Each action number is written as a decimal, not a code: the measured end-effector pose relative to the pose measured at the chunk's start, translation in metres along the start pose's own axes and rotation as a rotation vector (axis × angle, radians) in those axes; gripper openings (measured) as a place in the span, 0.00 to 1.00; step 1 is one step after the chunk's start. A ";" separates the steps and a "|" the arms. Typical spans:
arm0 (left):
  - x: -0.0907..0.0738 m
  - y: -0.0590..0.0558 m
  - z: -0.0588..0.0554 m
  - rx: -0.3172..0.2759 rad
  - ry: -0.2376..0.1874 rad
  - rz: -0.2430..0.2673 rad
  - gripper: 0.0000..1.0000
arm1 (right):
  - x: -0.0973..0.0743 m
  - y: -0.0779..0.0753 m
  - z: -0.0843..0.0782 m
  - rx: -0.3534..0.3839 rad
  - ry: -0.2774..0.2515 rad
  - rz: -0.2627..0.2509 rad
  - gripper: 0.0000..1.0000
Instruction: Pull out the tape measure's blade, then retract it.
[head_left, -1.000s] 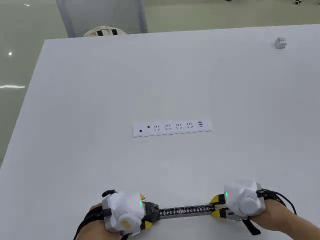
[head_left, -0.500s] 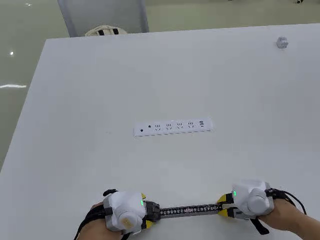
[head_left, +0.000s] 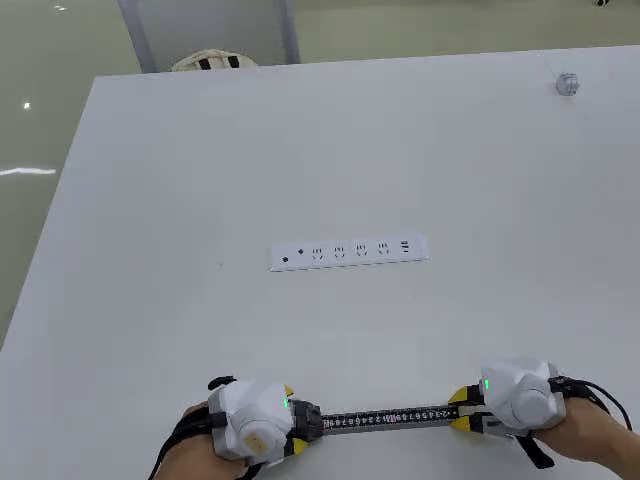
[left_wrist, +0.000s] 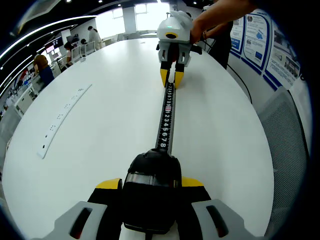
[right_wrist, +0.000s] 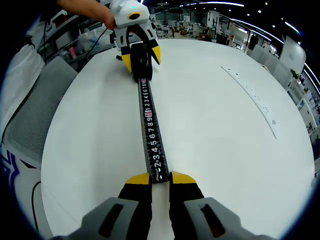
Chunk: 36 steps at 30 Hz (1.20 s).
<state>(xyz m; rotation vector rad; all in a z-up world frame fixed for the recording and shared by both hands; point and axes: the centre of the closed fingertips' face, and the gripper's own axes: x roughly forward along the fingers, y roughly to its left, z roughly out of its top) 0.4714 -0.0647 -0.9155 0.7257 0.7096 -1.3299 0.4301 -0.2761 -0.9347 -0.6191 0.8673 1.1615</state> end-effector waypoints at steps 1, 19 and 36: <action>0.000 0.000 0.000 0.000 0.000 0.000 0.39 | 0.000 0.000 -0.002 0.001 0.001 0.000 0.11; 0.000 0.000 0.000 -0.001 0.000 -0.002 0.39 | -0.011 -0.003 -0.016 0.016 0.012 -0.009 0.11; 0.000 0.000 0.000 0.002 -0.001 -0.002 0.39 | -0.011 -0.004 -0.018 0.012 0.020 0.007 0.11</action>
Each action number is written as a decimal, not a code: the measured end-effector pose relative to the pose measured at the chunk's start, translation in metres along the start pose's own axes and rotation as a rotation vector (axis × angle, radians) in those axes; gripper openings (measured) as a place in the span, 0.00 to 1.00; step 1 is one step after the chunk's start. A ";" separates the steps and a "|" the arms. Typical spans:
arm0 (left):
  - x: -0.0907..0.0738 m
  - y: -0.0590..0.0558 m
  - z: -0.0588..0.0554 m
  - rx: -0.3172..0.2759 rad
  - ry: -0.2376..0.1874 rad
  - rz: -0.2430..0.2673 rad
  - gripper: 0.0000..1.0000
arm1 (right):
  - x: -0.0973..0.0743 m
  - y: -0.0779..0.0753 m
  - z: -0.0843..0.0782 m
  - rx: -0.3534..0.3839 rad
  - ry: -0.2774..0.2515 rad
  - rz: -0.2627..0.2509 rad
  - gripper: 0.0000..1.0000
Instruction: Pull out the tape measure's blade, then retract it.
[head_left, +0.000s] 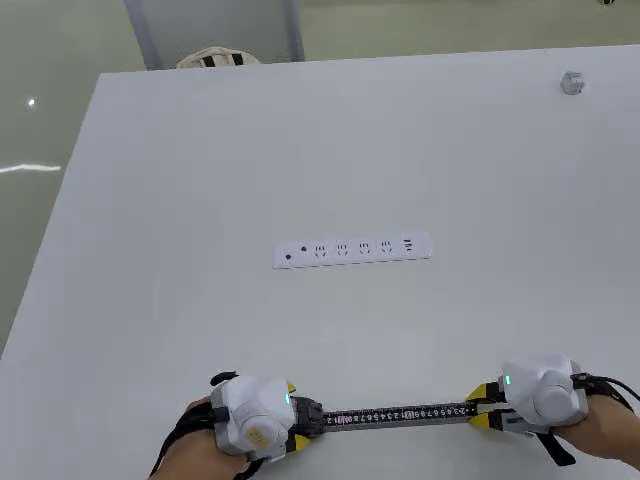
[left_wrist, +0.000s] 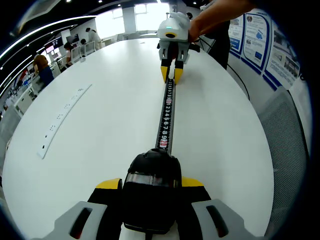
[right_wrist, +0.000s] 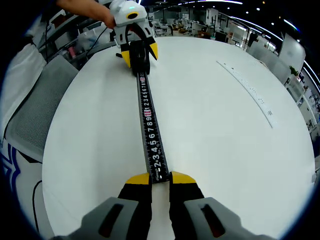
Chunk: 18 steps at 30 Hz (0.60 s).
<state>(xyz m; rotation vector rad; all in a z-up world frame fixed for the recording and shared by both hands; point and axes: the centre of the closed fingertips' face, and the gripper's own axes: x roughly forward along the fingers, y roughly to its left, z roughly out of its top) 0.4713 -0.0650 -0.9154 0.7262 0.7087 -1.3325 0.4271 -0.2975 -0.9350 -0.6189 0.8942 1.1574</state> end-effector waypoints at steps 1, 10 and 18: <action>0.000 0.000 0.000 0.001 0.001 0.001 0.39 | 0.000 0.000 0.000 -0.003 0.003 0.005 0.11; 0.001 -0.001 0.000 0.009 0.002 0.000 0.39 | 0.001 0.000 0.001 0.001 0.020 0.019 0.12; 0.002 -0.001 0.000 0.019 0.003 0.001 0.39 | 0.002 0.000 0.001 -0.018 0.034 0.010 0.14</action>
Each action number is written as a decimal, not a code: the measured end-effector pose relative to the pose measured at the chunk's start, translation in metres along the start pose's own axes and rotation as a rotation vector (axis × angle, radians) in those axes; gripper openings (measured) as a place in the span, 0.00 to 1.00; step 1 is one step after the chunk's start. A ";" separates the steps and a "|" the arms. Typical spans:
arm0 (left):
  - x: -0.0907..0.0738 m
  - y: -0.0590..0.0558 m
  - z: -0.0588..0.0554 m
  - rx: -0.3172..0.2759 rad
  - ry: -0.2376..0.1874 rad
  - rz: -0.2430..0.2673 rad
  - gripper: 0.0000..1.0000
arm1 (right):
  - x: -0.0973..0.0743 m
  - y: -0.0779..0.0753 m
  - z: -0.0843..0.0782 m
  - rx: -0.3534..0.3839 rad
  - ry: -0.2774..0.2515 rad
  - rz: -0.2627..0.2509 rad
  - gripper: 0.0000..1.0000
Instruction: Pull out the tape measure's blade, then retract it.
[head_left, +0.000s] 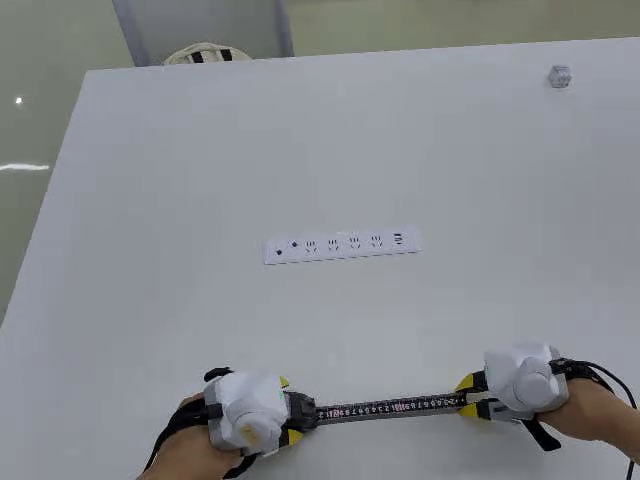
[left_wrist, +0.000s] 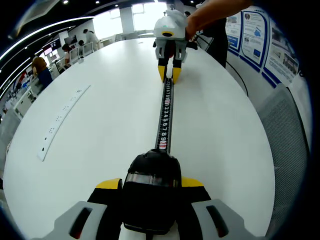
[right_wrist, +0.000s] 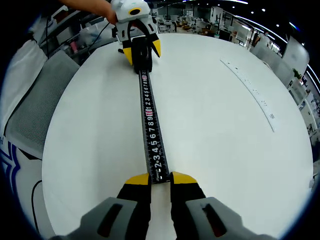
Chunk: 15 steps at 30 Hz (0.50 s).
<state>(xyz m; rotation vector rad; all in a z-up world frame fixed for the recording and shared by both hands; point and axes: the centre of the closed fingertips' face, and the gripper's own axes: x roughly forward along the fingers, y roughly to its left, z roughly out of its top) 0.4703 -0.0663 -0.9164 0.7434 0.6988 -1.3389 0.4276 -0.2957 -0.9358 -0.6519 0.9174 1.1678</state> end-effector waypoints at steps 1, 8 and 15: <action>0.000 0.000 0.000 0.001 -0.001 -0.001 0.39 | 0.000 0.000 0.000 -0.005 0.002 -0.004 0.14; 0.000 0.000 0.001 0.000 -0.011 0.000 0.40 | 0.000 0.000 0.000 -0.016 0.019 -0.007 0.15; 0.000 0.000 0.001 -0.010 -0.022 0.007 0.40 | 0.001 -0.001 -0.001 -0.017 0.036 -0.018 0.16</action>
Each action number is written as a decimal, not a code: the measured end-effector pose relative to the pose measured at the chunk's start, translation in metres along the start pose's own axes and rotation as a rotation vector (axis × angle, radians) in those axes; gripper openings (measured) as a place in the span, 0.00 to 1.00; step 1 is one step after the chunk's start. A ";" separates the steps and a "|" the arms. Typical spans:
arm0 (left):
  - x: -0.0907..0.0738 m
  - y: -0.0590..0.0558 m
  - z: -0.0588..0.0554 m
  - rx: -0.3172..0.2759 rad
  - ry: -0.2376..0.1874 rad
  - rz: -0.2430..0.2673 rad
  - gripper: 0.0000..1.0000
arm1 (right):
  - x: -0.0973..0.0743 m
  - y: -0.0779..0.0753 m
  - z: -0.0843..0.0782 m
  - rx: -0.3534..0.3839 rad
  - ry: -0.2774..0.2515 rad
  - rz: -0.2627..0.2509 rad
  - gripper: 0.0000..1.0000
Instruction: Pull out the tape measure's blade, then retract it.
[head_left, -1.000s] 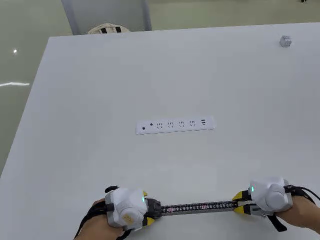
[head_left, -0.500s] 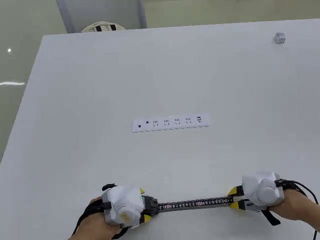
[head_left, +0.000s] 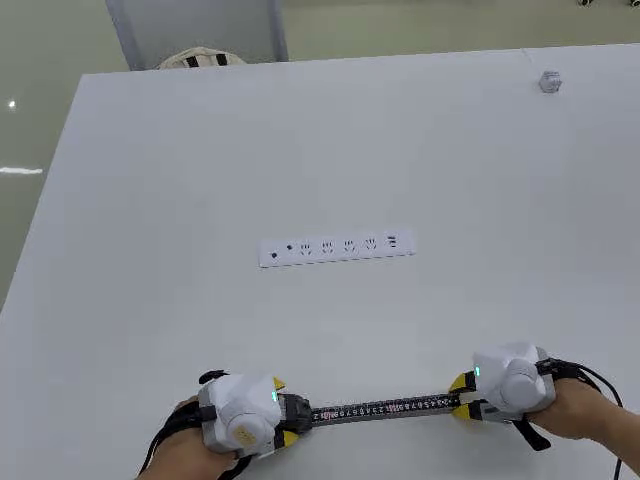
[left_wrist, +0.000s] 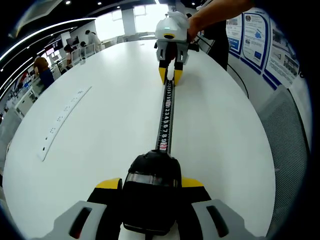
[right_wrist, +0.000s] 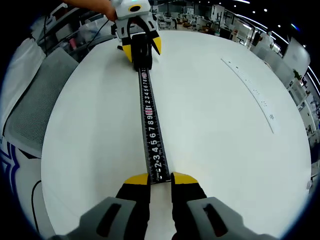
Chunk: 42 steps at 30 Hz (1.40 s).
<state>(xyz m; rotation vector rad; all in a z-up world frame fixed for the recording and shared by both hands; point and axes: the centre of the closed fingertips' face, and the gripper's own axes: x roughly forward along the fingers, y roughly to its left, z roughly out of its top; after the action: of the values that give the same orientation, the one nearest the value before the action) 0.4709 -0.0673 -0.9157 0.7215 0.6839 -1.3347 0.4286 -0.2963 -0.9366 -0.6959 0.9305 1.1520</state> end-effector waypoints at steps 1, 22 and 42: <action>0.000 0.000 0.000 -0.002 -0.001 0.000 0.40 | 0.000 0.000 -0.001 0.006 0.002 -0.003 0.16; 0.000 0.002 0.000 -0.045 -0.017 0.014 0.43 | -0.002 -0.004 -0.001 0.049 0.027 -0.059 0.19; -0.014 0.011 0.010 -0.153 -0.066 0.093 0.54 | -0.011 -0.009 0.005 0.173 -0.012 -0.155 0.26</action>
<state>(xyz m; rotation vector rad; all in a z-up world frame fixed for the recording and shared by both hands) 0.4806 -0.0658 -0.8976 0.5768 0.6831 -1.2023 0.4373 -0.2995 -0.9242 -0.6088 0.9371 0.9268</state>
